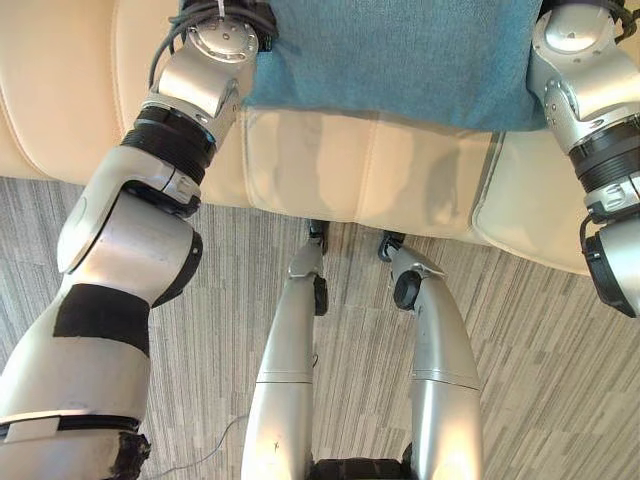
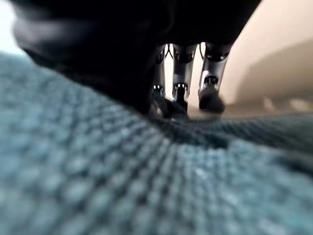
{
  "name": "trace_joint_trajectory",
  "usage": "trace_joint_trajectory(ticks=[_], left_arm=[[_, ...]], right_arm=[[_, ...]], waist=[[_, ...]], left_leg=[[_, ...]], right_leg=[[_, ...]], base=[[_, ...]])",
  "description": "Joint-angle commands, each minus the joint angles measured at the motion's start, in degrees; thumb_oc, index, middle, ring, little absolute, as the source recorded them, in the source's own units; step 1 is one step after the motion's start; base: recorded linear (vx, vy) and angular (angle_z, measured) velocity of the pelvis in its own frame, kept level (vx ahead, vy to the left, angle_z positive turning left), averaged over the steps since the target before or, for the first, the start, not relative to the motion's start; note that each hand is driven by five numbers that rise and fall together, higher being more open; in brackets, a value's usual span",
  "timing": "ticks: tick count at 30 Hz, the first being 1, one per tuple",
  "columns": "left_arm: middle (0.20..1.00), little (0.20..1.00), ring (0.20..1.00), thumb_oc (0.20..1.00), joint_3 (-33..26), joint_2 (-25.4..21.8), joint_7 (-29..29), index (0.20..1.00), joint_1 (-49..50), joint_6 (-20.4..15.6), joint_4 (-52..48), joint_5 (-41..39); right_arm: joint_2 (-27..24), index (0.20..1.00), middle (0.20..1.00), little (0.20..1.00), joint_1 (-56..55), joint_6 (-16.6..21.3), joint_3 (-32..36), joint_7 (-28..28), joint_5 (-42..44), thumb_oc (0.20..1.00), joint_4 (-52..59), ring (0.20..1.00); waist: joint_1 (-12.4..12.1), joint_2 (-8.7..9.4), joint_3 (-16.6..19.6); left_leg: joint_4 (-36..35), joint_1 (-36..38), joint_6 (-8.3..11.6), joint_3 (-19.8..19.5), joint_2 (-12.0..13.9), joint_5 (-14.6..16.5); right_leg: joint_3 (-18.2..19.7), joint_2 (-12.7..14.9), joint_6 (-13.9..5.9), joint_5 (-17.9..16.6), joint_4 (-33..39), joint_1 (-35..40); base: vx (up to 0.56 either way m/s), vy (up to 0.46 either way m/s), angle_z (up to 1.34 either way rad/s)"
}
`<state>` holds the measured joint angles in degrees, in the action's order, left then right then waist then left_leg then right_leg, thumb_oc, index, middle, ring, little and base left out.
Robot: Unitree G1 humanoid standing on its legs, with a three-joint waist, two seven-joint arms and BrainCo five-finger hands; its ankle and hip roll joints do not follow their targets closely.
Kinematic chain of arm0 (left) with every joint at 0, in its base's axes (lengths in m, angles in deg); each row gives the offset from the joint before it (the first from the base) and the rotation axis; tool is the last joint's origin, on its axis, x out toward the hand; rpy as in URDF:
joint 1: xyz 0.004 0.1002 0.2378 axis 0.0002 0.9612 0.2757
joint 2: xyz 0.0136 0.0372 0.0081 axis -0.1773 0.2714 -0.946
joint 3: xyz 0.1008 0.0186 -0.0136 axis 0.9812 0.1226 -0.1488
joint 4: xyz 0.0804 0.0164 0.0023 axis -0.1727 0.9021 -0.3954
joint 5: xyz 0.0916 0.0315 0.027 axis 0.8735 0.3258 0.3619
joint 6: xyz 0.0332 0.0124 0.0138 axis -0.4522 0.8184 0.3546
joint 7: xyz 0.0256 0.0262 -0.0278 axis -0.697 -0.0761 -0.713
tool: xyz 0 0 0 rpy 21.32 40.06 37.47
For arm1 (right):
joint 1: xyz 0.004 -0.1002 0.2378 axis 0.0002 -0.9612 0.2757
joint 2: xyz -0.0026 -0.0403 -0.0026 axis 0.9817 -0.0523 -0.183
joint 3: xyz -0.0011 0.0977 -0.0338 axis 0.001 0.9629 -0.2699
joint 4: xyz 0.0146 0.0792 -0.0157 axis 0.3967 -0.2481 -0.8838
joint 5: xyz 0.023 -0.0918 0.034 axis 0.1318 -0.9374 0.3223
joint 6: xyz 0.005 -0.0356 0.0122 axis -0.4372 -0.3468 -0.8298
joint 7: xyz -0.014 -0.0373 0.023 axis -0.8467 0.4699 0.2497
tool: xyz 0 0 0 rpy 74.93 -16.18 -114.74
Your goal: Pick up all the scattered cushions and arrange them neatly on the sofa.
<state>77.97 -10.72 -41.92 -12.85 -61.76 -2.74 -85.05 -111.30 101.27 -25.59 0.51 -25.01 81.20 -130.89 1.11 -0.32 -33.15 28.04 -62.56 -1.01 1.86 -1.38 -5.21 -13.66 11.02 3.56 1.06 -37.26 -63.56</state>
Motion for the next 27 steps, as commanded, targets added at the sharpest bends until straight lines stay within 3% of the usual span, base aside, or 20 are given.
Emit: trace_joint_trajectory(ticks=[1, 2, 3, 4, 5, 13, 22, 27], left_arm=[[0.598, 0.598, 0.598, 0.598, -3.15, 3.39, 1.46, 0.598, -7.25, -7.65, 0.03, -1.3], [0.52, 0.52, 0.52, 0.52, -1.11, 1.96, 1.39, 0.52, -9.28, -7.32, 0.44, 1.58], [0.539, 0.539, 0.539, 0.539, -1.11, 1.96, 1.38, 0.539, -9.4, -7.31, 0.49, 1.58], [0.796, 0.796, 0.796, 0.796, -0.87, 1.85, 1.39, 0.796, -9.66, -7.48, 0.05, 1.72], [1.0, 1.0, 1.0, 1.0, -0.73, 1.41, 1.38, 1.0, -9.65, -7.4, 0.0, 2.4], [1.0, 1.0, 1.0, 1.0, 1.3, -5.8, 2.84, 1.0, -8.12, -5.72, 3.64, 7.02], [1.0, 1.0, 1.0, 1.0, -3.33, -10.02, 2.25, 1.0, -2.42, -5.91, 4.86, 4.71], [1.0, 1.0, 1.0, 1.0, -5.81, -10.88, 6.34, 1.0, 0.26, -6.9, 6.56, -3.79]], right_arm=[[0.32, 1.0, 1.0, 1.0, 8.13, 6.09, -0.7, -1.22, -0.35, 1.0, 0.72, 1.0], [0.03, 1.0, 1.0, 1.0, 9.9, 6.81, -2.4, -1.9, -1.61, 1.0, 0.91, 1.0], [0.03, 1.0, 1.0, 1.0, 10.04, 6.8, -2.46, -1.94, -1.62, 1.0, 0.86, 1.0], [0.17, 1.0, 1.0, 1.0, 10.25, 6.89, -2.77, -2.01, -1.99, 1.0, 1.34, 1.0], [-0.04, 1.0, 1.0, 1.0, 10.4, 6.85, -3.15, -1.97, -2.4, 1.0, 1.54, 1.0], [-4.0, 1.0, 1.0, 1.0, 13.77, 2.88, -12.33, 2.74, -6.13, 1.0, -3.82, 1.0], [-2.66, 1.0, 1.0, 1.0, 7.03, 1.04, -7.66, 3.96, -4.81, 1.0, -4.74, 1.0], [-3.78, 1.0, 1.0, 1.0, 5.54, -0.54, -7.29, 7.23, -2.93, 1.0, -6.61, 1.0]], waist=[[-0.89, -1.15, 5.22], [-0.91, -1.15, 6.06], [-0.9, -1.18, 5.99], [-0.74, -1.14, 6.21], [-0.63, -1.06, 6.41], [0.35, 1.18, 7.11], [0.16, 1.71, 6.6], [-0.12, 1.28, 6.22]], left_leg=[[5.48, 0.07, 1.9, -0.74, 0.33, 10.26], [5.16, 0.59, 1.92, -0.72, 0.52, 10.48], [5.08, 0.62, 1.93, -0.73, 0.51, 10.46], [4.72, 0.9, 2.0, -0.75, 0.51, 10.41], [4.44, 1.08, 2.09, -0.74, 0.53, 10.38], [-0.81, 5.97, 3.17, 0.21, 1.07, 8.67], [-8.57, 14.96, 3.27, 0.31, 1.13, 6.17], [-9.03, 17.5, 3.21, 0.65, 0.96, 6.15]], right_leg=[[4.91, -0.35, -6.56, 8.21, 1.94, 3.25], [4.95, -0.52, -6.82, 8.36, 2.44, 3.64], [4.94, -0.52, -6.81, 8.35, 2.51, 3.67], [4.84, -0.56, -6.83, 8.32, 2.73, 3.91], [4.92, -0.62, -6.87, 8.28, 2.91, 4.03], [4.56, -1.63, -6.9, 6.42, 7.76, 8.27], [4.26, -2.88, -8.11, 3.03, 15.74, 17.04], [4.11, -2.77, -8.14, 2.85, 16.59, 19.99]], base=[[0.08, -0.031, -0.01], [0.08, -0.032, -0.01], [0.08, -0.025, -0.02], [0.03, -0.002, -0.02], [0.05, -0.005, -0.02], [0.0, -0.005, -0.01], [-0.01, 0.0, -0.1], [0.01, 0.01, -0.03]])
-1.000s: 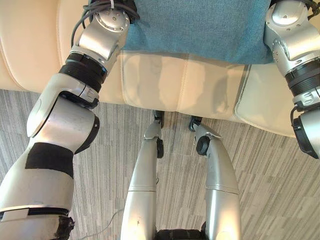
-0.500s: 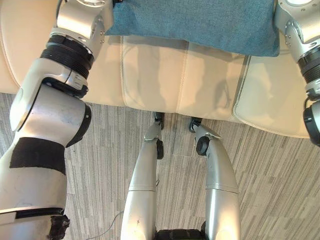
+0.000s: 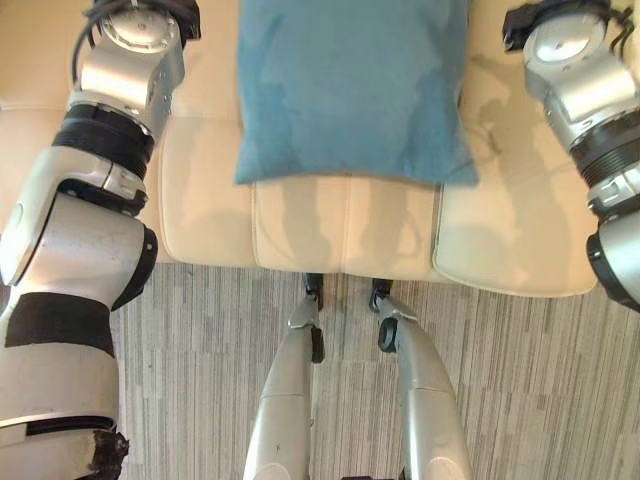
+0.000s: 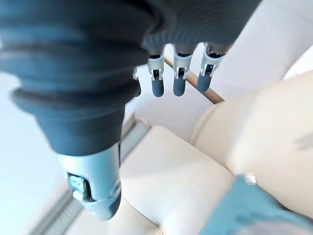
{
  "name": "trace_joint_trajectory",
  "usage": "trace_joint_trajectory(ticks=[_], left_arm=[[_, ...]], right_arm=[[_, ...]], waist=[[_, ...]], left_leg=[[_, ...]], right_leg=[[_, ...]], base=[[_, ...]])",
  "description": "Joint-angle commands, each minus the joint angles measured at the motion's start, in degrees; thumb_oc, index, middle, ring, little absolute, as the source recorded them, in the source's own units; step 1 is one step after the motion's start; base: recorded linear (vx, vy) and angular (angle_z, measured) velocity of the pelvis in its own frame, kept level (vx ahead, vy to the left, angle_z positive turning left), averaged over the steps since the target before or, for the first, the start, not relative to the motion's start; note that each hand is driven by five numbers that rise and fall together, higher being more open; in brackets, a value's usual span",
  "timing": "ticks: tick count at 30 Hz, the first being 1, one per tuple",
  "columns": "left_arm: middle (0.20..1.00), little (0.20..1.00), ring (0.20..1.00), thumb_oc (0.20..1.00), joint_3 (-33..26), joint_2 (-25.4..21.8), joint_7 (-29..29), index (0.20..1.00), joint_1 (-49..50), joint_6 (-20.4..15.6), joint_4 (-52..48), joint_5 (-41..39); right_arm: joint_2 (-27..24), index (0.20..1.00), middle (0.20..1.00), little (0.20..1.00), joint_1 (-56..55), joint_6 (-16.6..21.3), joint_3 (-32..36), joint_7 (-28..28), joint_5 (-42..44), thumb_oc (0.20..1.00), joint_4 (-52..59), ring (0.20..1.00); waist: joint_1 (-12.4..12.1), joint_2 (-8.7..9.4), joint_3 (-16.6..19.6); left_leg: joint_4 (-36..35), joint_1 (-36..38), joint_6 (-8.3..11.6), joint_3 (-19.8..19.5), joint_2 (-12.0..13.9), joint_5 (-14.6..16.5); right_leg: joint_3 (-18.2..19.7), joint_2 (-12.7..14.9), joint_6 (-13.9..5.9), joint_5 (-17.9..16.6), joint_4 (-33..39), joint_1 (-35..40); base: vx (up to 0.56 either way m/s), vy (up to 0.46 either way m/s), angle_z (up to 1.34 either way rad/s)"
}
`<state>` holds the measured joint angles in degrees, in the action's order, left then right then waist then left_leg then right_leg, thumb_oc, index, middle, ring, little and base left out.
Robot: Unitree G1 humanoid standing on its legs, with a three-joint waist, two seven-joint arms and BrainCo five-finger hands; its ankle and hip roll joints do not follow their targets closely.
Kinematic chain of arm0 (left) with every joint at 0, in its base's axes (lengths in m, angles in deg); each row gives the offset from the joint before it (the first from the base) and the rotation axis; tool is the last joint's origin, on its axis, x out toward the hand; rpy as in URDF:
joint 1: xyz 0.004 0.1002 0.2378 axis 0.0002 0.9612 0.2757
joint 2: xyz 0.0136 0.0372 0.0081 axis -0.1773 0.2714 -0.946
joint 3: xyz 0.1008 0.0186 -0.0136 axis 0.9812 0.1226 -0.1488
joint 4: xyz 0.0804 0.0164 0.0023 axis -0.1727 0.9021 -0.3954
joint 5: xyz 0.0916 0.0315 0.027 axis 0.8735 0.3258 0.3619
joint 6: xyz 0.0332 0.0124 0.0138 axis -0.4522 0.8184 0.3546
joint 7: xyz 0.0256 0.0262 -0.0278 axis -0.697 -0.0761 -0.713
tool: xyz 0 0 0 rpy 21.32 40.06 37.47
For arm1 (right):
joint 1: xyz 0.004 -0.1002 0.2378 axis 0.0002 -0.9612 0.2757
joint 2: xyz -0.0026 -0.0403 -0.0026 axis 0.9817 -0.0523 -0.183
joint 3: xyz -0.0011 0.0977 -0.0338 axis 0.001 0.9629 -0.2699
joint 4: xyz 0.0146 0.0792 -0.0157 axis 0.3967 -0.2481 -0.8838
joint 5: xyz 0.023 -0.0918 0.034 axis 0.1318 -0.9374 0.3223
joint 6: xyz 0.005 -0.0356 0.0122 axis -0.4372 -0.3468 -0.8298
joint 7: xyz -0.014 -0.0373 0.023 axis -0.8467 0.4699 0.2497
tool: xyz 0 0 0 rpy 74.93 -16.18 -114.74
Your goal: Pick up all the scattered cushions and arrange them neatly on the sofa.
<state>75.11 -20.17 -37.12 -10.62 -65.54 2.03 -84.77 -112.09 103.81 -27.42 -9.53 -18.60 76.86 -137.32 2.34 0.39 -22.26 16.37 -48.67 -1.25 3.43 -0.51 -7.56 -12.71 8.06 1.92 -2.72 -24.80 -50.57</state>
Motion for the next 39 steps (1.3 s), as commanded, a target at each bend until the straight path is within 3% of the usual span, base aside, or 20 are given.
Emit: trace_joint_trajectory(ticks=[1, 4, 6, 9, 10, 12, 13, 17, 18, 22, 30, 38, 39], left_arm=[[1.0, 1.0, 1.0, 1.0, -3.77, -2.05, 2.5, 1.0, -0.57, -3.27, 1.46, -5.36], [1.0, 1.0, 1.0, 1.0, -5.72, -2.98, 3.55, 1.0, 2.01, -3.22, 1.08, -7.09], [1.0, 1.0, 1.0, 1.0, -11.43, -5.37, 4.44, 1.0, 9.34, -3.7, -1.02, -8.61], [1.0, 1.0, 1.0, 1.0, -18.22, -6.89, 4.95, 1.0, 20.07, -4.11, -5.64, -8.19], [1.0, 1.0, 1.0, 1.0, -22.45, -7.0, 5.66, 1.0, 28.07, -4.27, -9.17, -6.66], [1.0, 1.0, 1.0, 1.0, -24.93, -6.58, 5.32, 1.0, 32.84, -4.24, -11.68, -6.29], [1.0, 1.0, 1.0, 1.0, -30.81, -4.43, 7.31, 1.0, 46.71, -4.15, -17.74, -4.39], [1.0, 1.0, 1.0, 1.0, -37.01, 3.99, 11.99, 1.0, 66.08, -2.07, -22.05, -1.39], [1.0, 1.0, 1.0, 1.0, -38.32, 9.17, 15.27, 1.0, 75.93, -0.42, -22.99, 3.04], [1.0, 1.0, 1.0, 1.0, -38.9, 13.87, 19.38, 1.0, 84.85, 2.18, -20.59, 9.35], [1.0, 1.0, 1.0, 1.0, -38.34, 17.81, 23.55, 1.0, 92.86, 4.8, -14.73, 16.53], [1.0, 1.0, 1.0, 1.0, -38.02, 21.05, 23.98, 1.0, 93.63, 5.47, -4.82, 18.87], [1.0, 1.0, 1.0, 1.0, -37.48, 20.58, 23.77, 1.0, 92.74, 5.32, -4.38, 19.27]], right_arm=[[-3.94, 1.0, 1.0, 1.0, 2.18, 1.08, 3.26, 1.29, 1.83, 1.0, 0.1, 1.0], [-5.67, 1.0, 1.0, 1.0, -0.06, 0.9, 4.99, 1.81, 2.08, 1.0, 0.77, 1.0], [-7.71, 1.0, 1.0, 1.0, -8.34, 1.59, 12.17, 1.37, 2.73, 1.0, 3.65, 1.0], [-6.29, 1.0, 1.0, 1.0, -20.84, 2.47, 21.78, 1.19, 2.72, 1.0, 9.05, 1.0], [-3.64, 1.0, 1.0, 1.0, -29.14, 3.86, 28.17, 1.76, 3.95, 1.0, 12.84, 1.0], [-2.6, 1.0, 1.0, 1.0, -33.51, 3.74, 30.6, 2.1, 3.28, 1.0, 14.97, 1.0], [-0.7, 1.0, 1.0, 1.0, -45.92, 2.59, 35.74, 5.35, 1.73, 1.0, 18.62, 1.0], [3.34, 1.0, 1.0, 1.0, -64.12, 0.27, 40.72, 12.16, -3.5, 1.0, 21.93, 1.0], [6.89, 1.0, 1.0, 1.0, -72.94, -0.59, 43.26, 15.56, -5.81, 1.0, 20.97, 1.0], [11.19, 1.0, 1.0, 1.0, -80.95, -1.75, 44.98, 19.8, -7.09, 1.0, 14.43, 1.0], [14.8, 1.0, 1.0, 1.0, -89.87, -3.86, 47.12, 23.41, -10.1, 1.0, 8.79, 1.0], [18.0, 1.0, 1.0, 1.0, -92.71, -3.91, 46.95, 24.28, -10.78, 1.0, 6.46, 1.0], [18.13, 1.0, 1.0, 1.0, -91.99, -3.58, 46.49, 24.28, -10.47, 1.0, 6.21, 1.0]], waist=[[-1.33, 0.48, -4.74], [-1.3, 0.31, -4.97], [-1.27, 0.41, -5.42], [-0.91, 0.48, -4.87], [-0.87, 0.44, -4.62], [-0.89, 0.46, -3.96], [-1.07, 0.56, -2.2], [-1.4, 0.37, 2.03], [-1.66, 0.48, 5.29], [-1.76, 0.68, 9.51], [-1.02, 0.36, 13.81], [0.27, 0.85, 12.29], [0.89, 0.63, 11.02]], left_leg=[[2.51, 3.81, 3.47, -0.81, 0.06, 8.56], [2.01, 4.33, 3.53, -0.64, -0.02, 8.45], [0.4, 6.45, 3.6, -0.25, 0.04, 8.15], [-1.81, 10.54, 3.37, 0.07, 0.04, 8.24], [-3.11, 13.71, 3.31, 0.22, -0.01, 8.53], [-4.28, 15.37, 3.12, 0.42, -0.08, 8.2], [-7.83, 20.98, 2.69, 0.64, -0.17, 7.86], [-15.82, 31.4, 2.47, 1.0, -0.39, 6.41], [-21.1, 37.89, 2.66, 1.69, -0.56, 5.5], [-21.37, 42.48, 2.54, 2.79, -0.57, 6.79], [-21.37, 47.07, 1.6, 3.32, -1.02, 8.75], [-21.37, 46.62, 1.0, 5.62, -1.34, 8.32], [-21.37, 45.85, 0.95, 5.66, -0.56, 7.26]], right_leg=[[3.04, 0.2, -6.55, 6.64, 4.39, 7.34], [2.93, 0.11, -6.61, 6.5, 4.9, 7.88], [2.69, -0.42, -6.7, 6.25, 6.63, 9.98], [3.01, -0.77, -6.96, 5.67, 9.07, 13.9], [3.09, -0.98, -7.19, 5.38, 10.6, 17.14], [3.03, -0.97, -7.31, 4.81, 11.54, 18.53], [2.64, -0.99, -7.67, 3.95, 14.92, 24.2], [1.87, -1.08, -8.53, 1.75, 21.25, 33.46], [1.0, -1.38, -9.43, -0.06, 26.76, 39.64], [0.83, -1.58, -10.06, -0.92, 29.79, 44.9], [1.65, -1.35, -10.41, 0.01, 29.8, 49.2], [3.29, -0.82, -11.3, -1.91, 28.7, 47.55], [5.92, -1.9, -10.92, -0.34, 24.03, 45.3]], base=[[0.02, 0.037, 0.04], [0.01, 0.029, 0.04], [0.04, 0.054, 0.02], [0.06, 0.066, -0.07], [0.07, 0.079, -0.07], [0.08, 0.055, -0.22], [0.13, 0.057, -0.21], [0.17, 0.091, -0.15], [0.15, 0.107, -0.04], [0.04, 0.083, -0.01], [0.0, 0.07, -0.09], [-0.16, 0.067, -0.16], [-0.17, -0.009, -0.22]])
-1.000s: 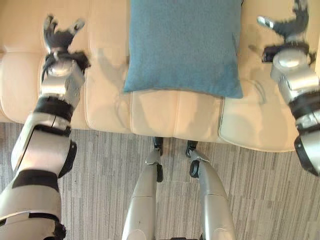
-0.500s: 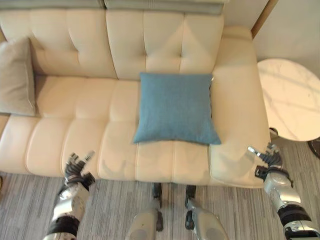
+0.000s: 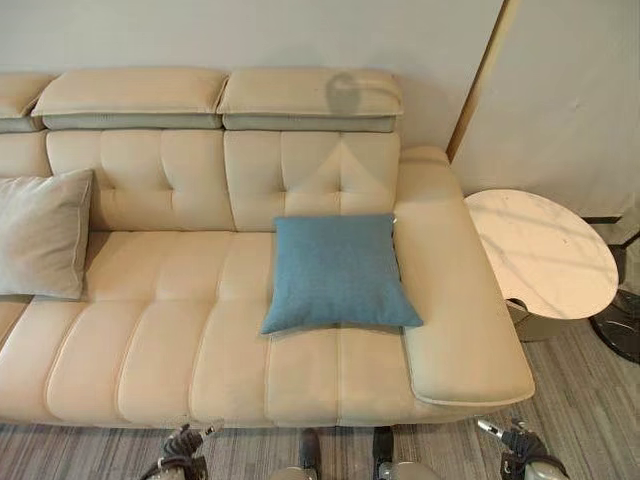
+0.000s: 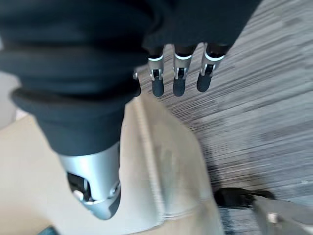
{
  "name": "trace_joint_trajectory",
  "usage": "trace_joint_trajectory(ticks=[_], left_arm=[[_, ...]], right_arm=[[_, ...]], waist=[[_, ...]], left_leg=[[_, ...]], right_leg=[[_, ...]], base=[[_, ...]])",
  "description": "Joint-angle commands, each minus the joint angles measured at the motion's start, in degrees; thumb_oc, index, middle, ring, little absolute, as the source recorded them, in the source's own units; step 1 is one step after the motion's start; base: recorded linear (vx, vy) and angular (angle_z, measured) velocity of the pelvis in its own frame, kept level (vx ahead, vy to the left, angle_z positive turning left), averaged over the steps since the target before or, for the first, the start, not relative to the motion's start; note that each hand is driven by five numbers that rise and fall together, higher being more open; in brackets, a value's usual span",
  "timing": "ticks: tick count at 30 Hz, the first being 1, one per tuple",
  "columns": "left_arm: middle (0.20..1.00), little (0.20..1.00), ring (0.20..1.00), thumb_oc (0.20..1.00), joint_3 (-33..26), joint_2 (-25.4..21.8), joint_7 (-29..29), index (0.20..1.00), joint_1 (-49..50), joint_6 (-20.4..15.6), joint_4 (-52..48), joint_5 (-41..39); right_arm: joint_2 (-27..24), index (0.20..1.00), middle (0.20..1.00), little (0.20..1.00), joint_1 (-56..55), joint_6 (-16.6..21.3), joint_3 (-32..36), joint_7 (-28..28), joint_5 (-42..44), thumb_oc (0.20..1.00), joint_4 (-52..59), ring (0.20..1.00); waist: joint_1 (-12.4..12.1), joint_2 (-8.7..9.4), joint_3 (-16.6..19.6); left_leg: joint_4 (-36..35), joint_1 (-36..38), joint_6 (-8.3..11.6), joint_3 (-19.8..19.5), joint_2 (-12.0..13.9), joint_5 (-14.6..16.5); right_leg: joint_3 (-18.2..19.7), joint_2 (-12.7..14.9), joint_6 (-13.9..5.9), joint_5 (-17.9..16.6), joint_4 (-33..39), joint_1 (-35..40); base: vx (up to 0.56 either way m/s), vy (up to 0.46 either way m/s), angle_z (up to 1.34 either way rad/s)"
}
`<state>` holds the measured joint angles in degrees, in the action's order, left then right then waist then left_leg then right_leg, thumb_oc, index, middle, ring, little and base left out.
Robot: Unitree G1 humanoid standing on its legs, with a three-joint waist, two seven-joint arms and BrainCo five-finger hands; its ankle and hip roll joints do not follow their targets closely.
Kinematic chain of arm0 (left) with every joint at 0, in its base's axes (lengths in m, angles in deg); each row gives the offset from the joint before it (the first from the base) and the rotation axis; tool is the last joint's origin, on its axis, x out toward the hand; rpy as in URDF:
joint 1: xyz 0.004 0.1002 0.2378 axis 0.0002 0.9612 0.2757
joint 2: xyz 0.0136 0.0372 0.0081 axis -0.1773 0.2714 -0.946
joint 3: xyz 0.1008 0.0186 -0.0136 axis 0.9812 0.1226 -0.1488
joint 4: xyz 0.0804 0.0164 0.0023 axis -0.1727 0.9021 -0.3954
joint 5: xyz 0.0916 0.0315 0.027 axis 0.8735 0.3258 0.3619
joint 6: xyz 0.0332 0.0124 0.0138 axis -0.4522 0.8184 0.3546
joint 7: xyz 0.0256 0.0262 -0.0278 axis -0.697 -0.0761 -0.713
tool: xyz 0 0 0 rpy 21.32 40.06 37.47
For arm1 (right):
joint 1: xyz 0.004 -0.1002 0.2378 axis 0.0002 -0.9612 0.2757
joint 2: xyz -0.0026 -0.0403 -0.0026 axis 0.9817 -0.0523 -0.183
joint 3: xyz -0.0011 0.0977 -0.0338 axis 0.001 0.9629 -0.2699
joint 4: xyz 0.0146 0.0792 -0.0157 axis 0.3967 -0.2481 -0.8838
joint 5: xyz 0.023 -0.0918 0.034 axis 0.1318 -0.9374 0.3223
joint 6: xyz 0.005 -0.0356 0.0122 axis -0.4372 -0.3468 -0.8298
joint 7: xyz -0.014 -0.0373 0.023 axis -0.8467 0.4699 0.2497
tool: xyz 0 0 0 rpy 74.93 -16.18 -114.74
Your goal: Pick up all the scattered cushions and arrange them neatly on the sofa.
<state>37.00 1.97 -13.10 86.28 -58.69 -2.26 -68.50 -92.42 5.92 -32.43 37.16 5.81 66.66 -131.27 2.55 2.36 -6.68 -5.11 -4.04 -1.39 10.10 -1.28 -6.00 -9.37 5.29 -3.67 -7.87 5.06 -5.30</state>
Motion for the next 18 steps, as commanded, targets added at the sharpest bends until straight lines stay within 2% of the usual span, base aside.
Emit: trace_joint_trajectory(ticks=[1, 2, 3, 4, 7, 10, 11, 14, 18], left_arm=[[1.0, 1.0, 1.0, 1.0, 0.62, -1.56, -0.24, 1.0, -4.19, -1.54, -0.07, 2.99], [1.0, 1.0, 1.0, 1.0, 0.92, -1.69, -0.08, 1.0, -4.58, -1.62, 0.55, 3.33], [1.0, 1.0, 1.0, 1.0, 1.5, -1.89, 0.14, 1.0, -4.8, -1.54, 1.19, 3.82], [1.0, 1.0, 1.0, 1.0, 1.74, -1.84, -0.03, 1.0, -5.09, -1.43, 1.88, 4.01], [1.0, 1.0, 1.0, 1.0, 1.05, -1.47, -0.23, 1.0, -3.6, -1.03, 2.88, 3.18], [1.0, 1.0, 1.0, 1.0, -0.18, -1.06, -0.56, 1.0, -3.19, -1.21, 3.7, 1.99], [1.0, 1.0, 1.0, 1.0, -0.19, -1.05, -0.56, 1.0, -3.2, -1.22, 3.71, 1.99], [1.0, 1.0, 1.0, 1.0, 0.19, -0.27, -0.52, 1.0, -3.36, -0.95, 4.25, 2.0], [1.0, 1.0, 1.0, 1.0, 1.2, 1.12, -0.33, 1.0, -3.79, -0.68, 5.18, 2.13]], right_arm=[[-1.54, 1.0, 1.0, 1.0, 5.94, 1.43, -0.2, -0.14, -0.26, 1.0, 0.14, 1.0], [-1.44, 1.0, 1.0, 1.0, 6.22, 1.61, -0.67, 0.07, -0.1, 1.0, -0.5, 1.0], [-1.35, 1.0, 1.0, 1.0, 5.99, 1.84, -1.26, 0.29, 0.23, 1.0, -1.05, 1.0], [-1.09, 1.0, 1.0, 1.0, 5.77, 2.15, -1.53, 0.26, 0.51, 1.0, -1.05, 1.0], [-0.73, 1.0, 1.0, 1.0, 4.95, 1.93, -2.11, 0.92, 0.83, 1.0, -0.81, 1.0], [-0.74, 1.0, 1.0, 1.0, 6.34, 1.71, -3.45, 0.73, 0.34, 1.0, -0.46, 1.0], [-0.75, 1.0, 1.0, 1.0, 6.36, 1.71, -3.46, 0.72, 0.34, 1.0, -0.46, 1.0], [-1.28, 1.0, 1.0, 1.0, 6.72, 2.01, -4.5, 0.58, 0.52, 1.0, 0.79, 1.0], [-1.53, 1.0, 1.0, 1.0, 6.77, 2.28, -4.79, 0.23, 1.31, 1.0, 0.91, 1.0]], waist=[[0.58, -1.32, -4.53], [0.74, -1.46, -4.87], [1.14, -1.65, -4.93], [1.33, -1.56, -4.92], [0.59, -0.97, -3.57], [-1.2, -0.1, -3.1], [-1.19, -0.17, -3.01], [-1.4, -0.29, -3.26], [-0.6, -1.17, -4.94]], left_leg=[[0.11, 1.16, 1.09, -0.91, 0.22, 5.69], [0.11, 0.82, 1.04, -0.77, 0.65, 5.21], [0.11, 0.45, 0.97, -0.88, 1.12, 4.69], [0.11, 0.58, 0.98, -1.17, 1.13, 4.56], [0.11, -0.19, 1.3, -1.37, 1.46, 4.02], [0.11, -2.63, 2.69, -0.17, 2.61, 1.44], [0.11, -2.78, 2.71, -0.2, 2.7, 1.38], [0.11, -4.43, 5.04, -0.98, 4.61, -2.15], [0.11, -3.89, 5.89, -0.65, 5.53, -2.75]], right_leg=[[2.72, 0.88, -5.31, 5.02, -6.29, -0.28], [4.16, 0.06, -4.85, 6.81, -9.01, -0.87], [5.69, -1.08, -3.64, 10.53, -14.04, -0.57], [6.68, -1.64, -3.19, 12.57, -17.17, -0.1], [7.25, -2.47, -2.27, 15.62, -21.4, 2.76], [3.64, -2.92, -1.11, 16.35, -11.67, 7.38], [3.63, -3.01, -1.07, 16.23, -11.57, 7.28], [3.3, -6.24, 0.85, 16.44, -5.54, 9.41], [0.94, -6.72, 2.0, 16.67, -7.02, 9.44]], base=[[-0.25, -0.022, -0.18], [-0.19, -0.038, 0.0], [-0.24, -0.067, 0.08], [-0.2, -0.086, 0.16], [-0.18, -0.178, 0.26], [-0.24, -0.236, -0.2], [-0.22, -0.244, -0.5], [-0.27, -0.335, -0.39], [-0.28, -0.242, 0.1]])
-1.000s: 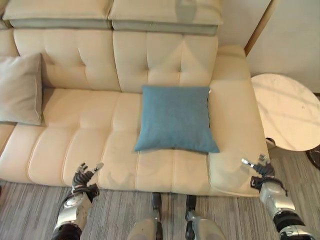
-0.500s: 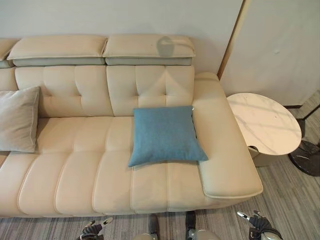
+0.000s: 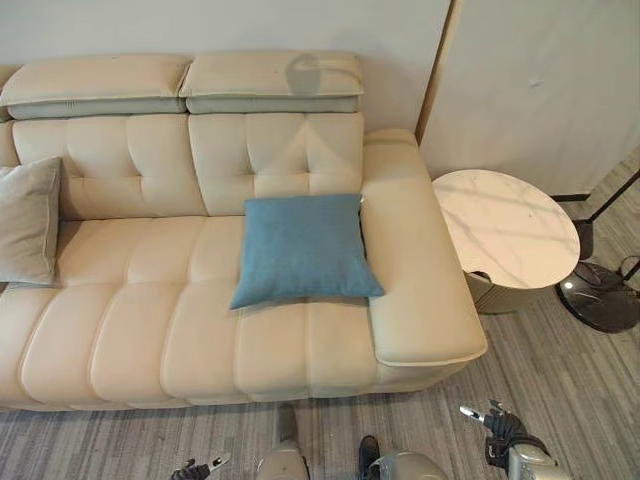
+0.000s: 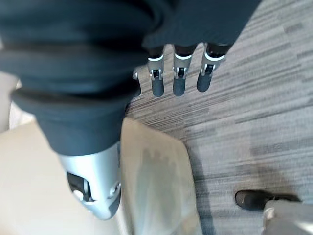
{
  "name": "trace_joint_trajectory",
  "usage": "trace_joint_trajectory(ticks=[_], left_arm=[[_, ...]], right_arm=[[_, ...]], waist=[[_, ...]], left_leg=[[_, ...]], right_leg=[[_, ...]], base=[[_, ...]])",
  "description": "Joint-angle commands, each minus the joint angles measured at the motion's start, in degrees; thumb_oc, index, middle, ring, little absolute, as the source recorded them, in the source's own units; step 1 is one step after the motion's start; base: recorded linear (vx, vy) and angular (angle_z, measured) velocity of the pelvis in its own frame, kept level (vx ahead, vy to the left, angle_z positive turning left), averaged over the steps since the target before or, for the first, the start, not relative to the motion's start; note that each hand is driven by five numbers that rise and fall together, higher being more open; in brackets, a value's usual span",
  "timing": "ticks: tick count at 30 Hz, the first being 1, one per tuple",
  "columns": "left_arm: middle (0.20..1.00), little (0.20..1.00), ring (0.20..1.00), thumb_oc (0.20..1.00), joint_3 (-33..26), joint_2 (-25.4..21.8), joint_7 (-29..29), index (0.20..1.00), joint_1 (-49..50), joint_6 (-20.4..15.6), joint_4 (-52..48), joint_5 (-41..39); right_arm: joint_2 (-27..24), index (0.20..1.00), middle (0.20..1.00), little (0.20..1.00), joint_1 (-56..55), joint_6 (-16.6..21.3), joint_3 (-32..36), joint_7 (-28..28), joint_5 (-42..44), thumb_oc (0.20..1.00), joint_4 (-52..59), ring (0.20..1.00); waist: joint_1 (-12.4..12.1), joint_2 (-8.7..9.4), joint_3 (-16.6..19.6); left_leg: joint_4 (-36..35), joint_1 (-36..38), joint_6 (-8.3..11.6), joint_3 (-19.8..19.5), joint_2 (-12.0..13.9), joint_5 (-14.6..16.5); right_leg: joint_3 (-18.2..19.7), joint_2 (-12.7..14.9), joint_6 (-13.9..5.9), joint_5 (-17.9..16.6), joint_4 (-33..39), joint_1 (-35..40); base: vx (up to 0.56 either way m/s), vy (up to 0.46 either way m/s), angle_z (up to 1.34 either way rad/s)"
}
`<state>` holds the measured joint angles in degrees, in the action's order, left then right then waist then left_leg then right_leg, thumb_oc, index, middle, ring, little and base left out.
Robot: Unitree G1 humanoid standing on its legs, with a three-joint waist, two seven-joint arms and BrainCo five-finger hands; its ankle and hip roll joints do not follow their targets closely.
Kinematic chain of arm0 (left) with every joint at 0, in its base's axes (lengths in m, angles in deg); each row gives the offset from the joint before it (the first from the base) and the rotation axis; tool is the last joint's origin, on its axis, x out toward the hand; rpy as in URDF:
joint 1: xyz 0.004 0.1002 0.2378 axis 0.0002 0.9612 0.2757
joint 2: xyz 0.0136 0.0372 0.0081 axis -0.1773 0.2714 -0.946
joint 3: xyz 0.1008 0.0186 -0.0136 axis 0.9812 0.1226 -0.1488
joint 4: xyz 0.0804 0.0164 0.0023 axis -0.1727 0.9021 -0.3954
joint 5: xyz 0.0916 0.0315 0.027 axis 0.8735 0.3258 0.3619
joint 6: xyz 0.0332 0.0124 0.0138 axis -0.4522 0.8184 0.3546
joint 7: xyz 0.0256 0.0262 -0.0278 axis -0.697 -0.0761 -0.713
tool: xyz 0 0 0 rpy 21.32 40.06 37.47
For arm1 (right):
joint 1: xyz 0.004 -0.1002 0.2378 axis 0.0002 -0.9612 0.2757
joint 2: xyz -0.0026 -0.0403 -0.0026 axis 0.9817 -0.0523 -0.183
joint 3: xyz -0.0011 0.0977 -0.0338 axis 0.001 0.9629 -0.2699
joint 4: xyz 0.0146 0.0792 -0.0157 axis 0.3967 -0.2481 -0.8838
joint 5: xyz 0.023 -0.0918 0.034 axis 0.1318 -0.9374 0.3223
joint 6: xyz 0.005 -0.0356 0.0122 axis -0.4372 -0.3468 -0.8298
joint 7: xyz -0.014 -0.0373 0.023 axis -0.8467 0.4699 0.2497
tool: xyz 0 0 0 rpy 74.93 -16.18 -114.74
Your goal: Pick up all the scattered cushions and arrange them neatly on the sofa.
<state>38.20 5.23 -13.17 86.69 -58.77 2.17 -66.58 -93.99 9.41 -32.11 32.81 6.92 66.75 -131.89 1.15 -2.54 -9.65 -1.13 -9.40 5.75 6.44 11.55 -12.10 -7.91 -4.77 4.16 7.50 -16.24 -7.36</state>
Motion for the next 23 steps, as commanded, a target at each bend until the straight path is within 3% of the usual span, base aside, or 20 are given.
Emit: trace_joint_trajectory(ticks=[1, 2, 4, 5, 13, 23], left_arm=[[1.0, 1.0, 1.0, 1.0, 0.08, -2.05, -0.28, 1.0, -4.26, -0.59, 0.77, 0.31], [1.0, 1.0, 1.0, 1.0, 0.08, -2.05, -0.28, 1.0, -4.26, -0.59, 0.77, 0.31], [1.0, 1.0, 1.0, 1.0, -0.12, -1.47, -0.15, 1.0, -4.06, -0.62, 1.14, -0.51], [1.0, 1.0, 1.0, 1.0, -0.3, -1.23, 0.14, 1.0, -4.08, -0.43, 1.09, -1.6], [1.0, 1.0, 1.0, 1.0, 2.18, -0.27, 0.47, 1.0, -4.97, 0.2, 2.8, 0.32], [1.0, 1.0, 1.0, 1.0, 3.11, -0.31, 0.06, 1.0, -4.66, 0.47, 4.58, 3.94]], right_arm=[[-0.07, 1.0, 1.0, 1.0, 3.38, 1.89, -0.64, -0.82, 1.09, 1.0, 1.65, 1.0], [-0.07, 1.0, 1.0, 1.0, 3.38, 1.89, -0.64, -0.82, 1.09, 1.0, 1.65, 1.0], [0.16, 1.0, 1.0, 1.0, 3.71, 1.48, -1.43, -0.31, 0.37, 1.0, 1.03, 1.0], [0.61, 1.0, 1.0, 1.0, 3.87, 1.12, -1.76, -0.13, 0.39, 1.0, 0.52, 1.0], [1.72, 1.0, 1.0, 1.0, 2.34, 1.09, -0.71, -0.26, 1.34, 1.0, -1.07, 1.0], [4.14, 1.0, 1.0, 1.0, 1.81, 0.7, -1.7, 0.11, 0.85, 1.0, -3.69, 1.0]], waist=[[0.66, 3.75, -2.21], [0.66, 3.76, -2.23], [0.14, 4.82, -1.96], [0.36, 4.73, -0.92], [2.89, 2.68, 1.45], [2.47, 3.64, 2.36]], left_leg=[[-3.87, 2.44, -1.44, 2.82, -7.54, 3.17], [-3.87, 2.46, -1.44, 2.82, -7.54, 3.17], [4.34, 3.95, -3.17, 0.1, -9.64, 8.9], [3.89, 5.41, -3.6, -0.79, -10.1, 10.69], [-3.87, 10.42, -3.4, -0.3, -10.41, 10.12], [-3.87, 11.68, -3.76, 1.06, -10.68, 11.74]], right_leg=[[-0.54, 3.54, -5.76, 1.14, 13.92, 11.42], [-0.53, 3.54, -5.76, 1.14, 13.93, 11.44], [0.34, 5.03, -6.02, -0.34, 13.9, 10.71], [0.97, 5.04, -6.18, -0.69, 14.82, 10.3], [-1.21, 5.6, -6.86, -0.92, 15.44, 10.13], [-0.54, 6.62, -8.18, -2.58, 18.44, 12.0]], base=[[-0.2, -0.119, 0.17], [-0.16, -0.068, 0.15], [-0.17, -0.052, 0.0], [-0.08, 0.011, -0.12], [0.0, 0.118, 0.16], [0.05, 0.081, -0.03]])
